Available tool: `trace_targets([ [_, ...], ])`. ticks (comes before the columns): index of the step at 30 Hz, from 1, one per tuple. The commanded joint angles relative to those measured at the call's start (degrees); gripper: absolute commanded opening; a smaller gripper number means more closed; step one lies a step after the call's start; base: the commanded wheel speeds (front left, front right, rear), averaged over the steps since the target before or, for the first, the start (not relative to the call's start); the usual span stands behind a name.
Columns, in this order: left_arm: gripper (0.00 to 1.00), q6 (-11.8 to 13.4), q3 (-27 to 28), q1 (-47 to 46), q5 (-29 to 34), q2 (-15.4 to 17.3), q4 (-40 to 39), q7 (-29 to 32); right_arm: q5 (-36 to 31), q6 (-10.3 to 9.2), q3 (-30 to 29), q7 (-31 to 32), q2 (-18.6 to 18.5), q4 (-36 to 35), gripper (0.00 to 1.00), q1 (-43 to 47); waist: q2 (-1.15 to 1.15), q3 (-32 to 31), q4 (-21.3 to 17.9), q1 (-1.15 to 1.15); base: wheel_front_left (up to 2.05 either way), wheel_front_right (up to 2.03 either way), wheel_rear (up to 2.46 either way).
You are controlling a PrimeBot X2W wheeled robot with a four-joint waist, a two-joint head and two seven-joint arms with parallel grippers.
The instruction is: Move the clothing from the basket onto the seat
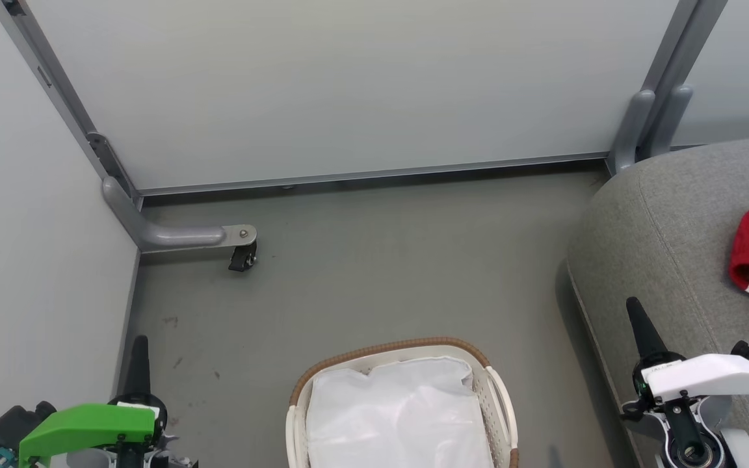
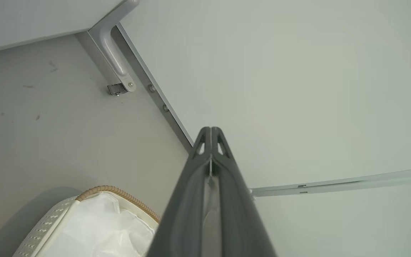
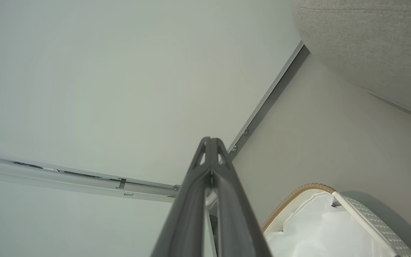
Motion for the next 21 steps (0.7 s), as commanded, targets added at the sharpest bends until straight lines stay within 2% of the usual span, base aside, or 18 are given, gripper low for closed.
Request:
trace_targets([
  [1,0.0,-0.2,0.3,-1.6,-1.4,0.4,-0.7,0.4,1.6,-0.03,-0.2,0.4,-0.3,-0.8,0.0,0.3,0.0,0.0,0.0,0.0,0.0,0.0,0.0],
  [21,0.0,-0.4,1.1,-2.4,-10.8,0.5,-1.6,3.0,11.8,-0.03,-1.2,3.0,-0.4,-2.0,0.0,0.6,0.0,-0.6,0.1,0.0,0.0,0.0,0.0],
])
